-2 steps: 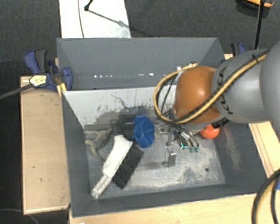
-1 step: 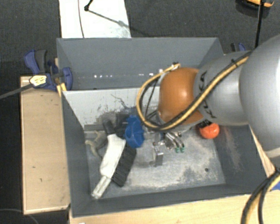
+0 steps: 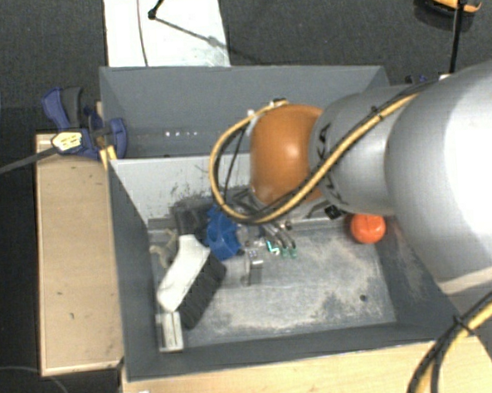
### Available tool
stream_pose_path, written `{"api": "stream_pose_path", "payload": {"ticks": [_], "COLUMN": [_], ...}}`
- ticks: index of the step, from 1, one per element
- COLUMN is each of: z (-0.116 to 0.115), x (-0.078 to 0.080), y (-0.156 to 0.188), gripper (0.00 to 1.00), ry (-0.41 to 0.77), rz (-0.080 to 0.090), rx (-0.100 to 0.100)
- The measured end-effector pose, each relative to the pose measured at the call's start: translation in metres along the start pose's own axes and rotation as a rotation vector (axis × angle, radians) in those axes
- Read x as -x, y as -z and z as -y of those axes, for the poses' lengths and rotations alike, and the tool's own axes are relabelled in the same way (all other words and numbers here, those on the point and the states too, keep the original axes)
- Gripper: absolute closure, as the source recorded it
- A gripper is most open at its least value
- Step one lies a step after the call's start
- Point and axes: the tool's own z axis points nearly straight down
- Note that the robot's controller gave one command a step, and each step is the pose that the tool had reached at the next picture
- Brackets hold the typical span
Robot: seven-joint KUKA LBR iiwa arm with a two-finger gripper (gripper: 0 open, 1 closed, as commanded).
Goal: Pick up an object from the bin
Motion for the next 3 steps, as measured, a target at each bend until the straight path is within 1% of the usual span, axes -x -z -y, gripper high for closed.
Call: {"api": "stream_pose_path", "payload": {"ticks": [1, 3], "z": [-0.0012, -0.0014], "x": [0.0000, 0.0003], "y": [-0.0004, -0.0005], "gripper": [0.00, 0.00], "ry": [0.001, 0.003], "rz": [0.003, 0.004], "rx": [0.004, 0.004]}}
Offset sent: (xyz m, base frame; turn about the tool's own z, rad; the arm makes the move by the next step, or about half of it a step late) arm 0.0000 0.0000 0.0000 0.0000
